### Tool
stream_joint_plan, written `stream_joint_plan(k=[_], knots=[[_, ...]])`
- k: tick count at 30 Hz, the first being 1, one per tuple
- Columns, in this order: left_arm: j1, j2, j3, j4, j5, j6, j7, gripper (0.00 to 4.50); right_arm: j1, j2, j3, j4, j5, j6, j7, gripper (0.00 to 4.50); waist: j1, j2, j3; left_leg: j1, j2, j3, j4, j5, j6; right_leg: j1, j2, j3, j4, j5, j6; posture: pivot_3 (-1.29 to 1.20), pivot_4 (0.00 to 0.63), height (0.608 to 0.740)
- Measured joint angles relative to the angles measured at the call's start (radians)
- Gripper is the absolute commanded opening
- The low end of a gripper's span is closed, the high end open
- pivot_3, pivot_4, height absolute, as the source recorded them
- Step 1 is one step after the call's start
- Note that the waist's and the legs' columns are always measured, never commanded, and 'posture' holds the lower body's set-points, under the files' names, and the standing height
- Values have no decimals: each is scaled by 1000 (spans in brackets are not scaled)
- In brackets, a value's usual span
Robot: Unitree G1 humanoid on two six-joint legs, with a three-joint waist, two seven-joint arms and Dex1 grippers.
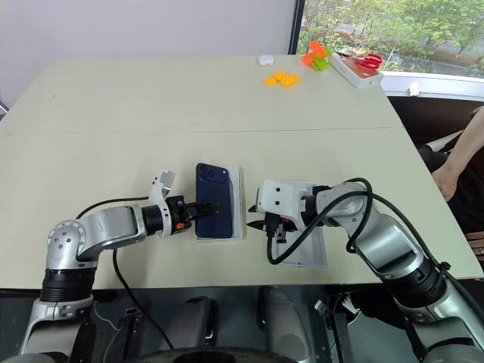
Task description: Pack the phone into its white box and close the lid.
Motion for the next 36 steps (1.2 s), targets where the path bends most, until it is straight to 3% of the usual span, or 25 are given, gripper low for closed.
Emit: stream_joint_plan(k=[7, 16, 19, 31, 34, 36], knots=[[-11, 2, -25, 15, 0, 18, -21, 0, 1, 0, 1, 0, 0, 0, -5, 1412, -1, 0, 0, 0, 0, 0, 0, 0, 0, 0, 0, 0, 0, 0, 0, 0, 150, 732], [-22, 13, -26, 12, -11, 19, -55, 4200, 5, 0, 2, 0, 0, 0, -9, 1474, -1, 0, 0, 1, 0, 0, 0, 0, 0, 0, 0, 0, 1, 0, 0, 0, 150, 732], [-20, 72, -25, -19, -12, 20, -88, 4200, 6, 0, 6, 0, 0, 0, -9, 1474, -5, 0, 0, 1, 0, 0, 0, 0, 0, 0, 1, 0, 2, 0, 0, 0, 150, 732], [59, 494, 3, -181, -10, 15, -392, 4200, -18, 8, 39, 37, -1, -35, 3, 1474, -4, 0, 0, 1, 0, 1, 0, 0, 0, 0, 0, 1, 1, -4, 0, 0, 150, 732], [87, 543, 54, -197, -7, -11, -431, 4200, -22, 9, 41, 51, -2, -49, 5, 1474, -3, 0, 0, 1, 1, 1, 0, 0, 0, 0, 0, 1, 2, -4, 0, 0, 150, 732], [128, 543, 125, -227, 117, -84, -428, 4200, -28, 24, 41, 68, -2, -60, -1, 1474, -4, 0, 0, 1, 1, 2, 0, 0, 0, -1, 0, 1, 1, -4, -1, 0, 150, 732]])
